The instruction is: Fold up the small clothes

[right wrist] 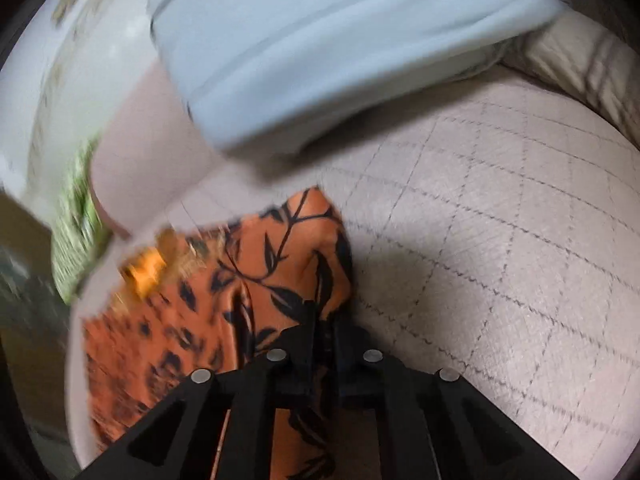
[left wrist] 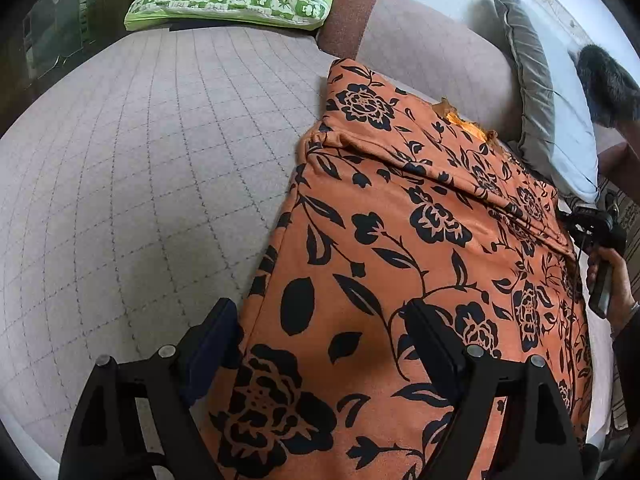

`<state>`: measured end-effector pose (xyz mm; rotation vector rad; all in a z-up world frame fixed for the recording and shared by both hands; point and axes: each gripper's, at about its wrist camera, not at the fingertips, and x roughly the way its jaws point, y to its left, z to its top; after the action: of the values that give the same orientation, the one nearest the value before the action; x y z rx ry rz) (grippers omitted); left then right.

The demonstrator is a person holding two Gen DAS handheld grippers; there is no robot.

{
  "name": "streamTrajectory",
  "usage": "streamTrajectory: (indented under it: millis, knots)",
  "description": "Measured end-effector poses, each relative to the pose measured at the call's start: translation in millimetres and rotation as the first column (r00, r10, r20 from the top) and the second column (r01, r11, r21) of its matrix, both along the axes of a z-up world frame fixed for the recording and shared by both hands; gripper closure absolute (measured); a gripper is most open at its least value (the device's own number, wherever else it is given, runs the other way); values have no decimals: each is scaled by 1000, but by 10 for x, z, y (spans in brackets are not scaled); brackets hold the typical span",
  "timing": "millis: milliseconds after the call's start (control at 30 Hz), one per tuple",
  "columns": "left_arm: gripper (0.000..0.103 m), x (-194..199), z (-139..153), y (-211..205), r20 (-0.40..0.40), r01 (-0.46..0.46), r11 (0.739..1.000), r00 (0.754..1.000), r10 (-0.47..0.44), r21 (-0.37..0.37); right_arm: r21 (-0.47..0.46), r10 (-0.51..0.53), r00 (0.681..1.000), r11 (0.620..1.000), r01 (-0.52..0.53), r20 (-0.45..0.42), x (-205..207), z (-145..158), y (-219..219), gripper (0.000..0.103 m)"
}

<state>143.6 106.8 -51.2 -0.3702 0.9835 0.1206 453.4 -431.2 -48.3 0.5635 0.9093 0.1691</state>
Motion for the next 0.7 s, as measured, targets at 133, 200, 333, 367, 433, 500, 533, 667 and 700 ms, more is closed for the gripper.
streamTrajectory:
  millis: [133, 200, 333, 367, 433, 500, 533, 667, 700]
  knots:
    - [17, -74, 43, 2, 16, 6, 1000, 1000, -6, 1, 78, -81, 997, 994, 83, -18, -120, 40, -214, 84]
    - [17, -88, 53, -8, 17, 10, 1000, 1000, -10, 2, -22, -4, 1000, 1000, 4, 2, -115, 152, -73, 85]
    - [17, -89, 57, -42, 18, 20, 1000, 1000, -20, 14, -75, 19, 998, 997, -15, 63, 13, 329, 109, 85]
    - [17, -82, 52, -43, 15, 20, 1000, 1000, -21, 15, -82, 37, 997, 996, -31, 64, 72, 327, 154, 84]
    - [17, -63, 41, -41, 10, 19, 1000, 1000, -19, 14, -162, 92, 996, 983, -87, 22, 239, 239, 289, 84]
    - [17, -47, 32, -39, 7, 16, 1000, 1000, -16, 16, -209, 50, 998, 976, -55, -30, 409, 57, 217, 88]
    - [17, -40, 28, -39, 4, 17, 1000, 1000, -17, 17, -70, -46, 999, 997, 44, -25, 418, 31, 1, 89]
    - [17, -41, 33, -26, 6, 15, 1000, 1000, -16, 11, -76, -76, 996, 994, 72, -50, 252, 159, -83, 81]
    - [17, -46, 41, -20, 10, 11, 1000, 1000, -11, 3, -68, -45, 998, 997, 41, -49, 166, 189, -71, 76]
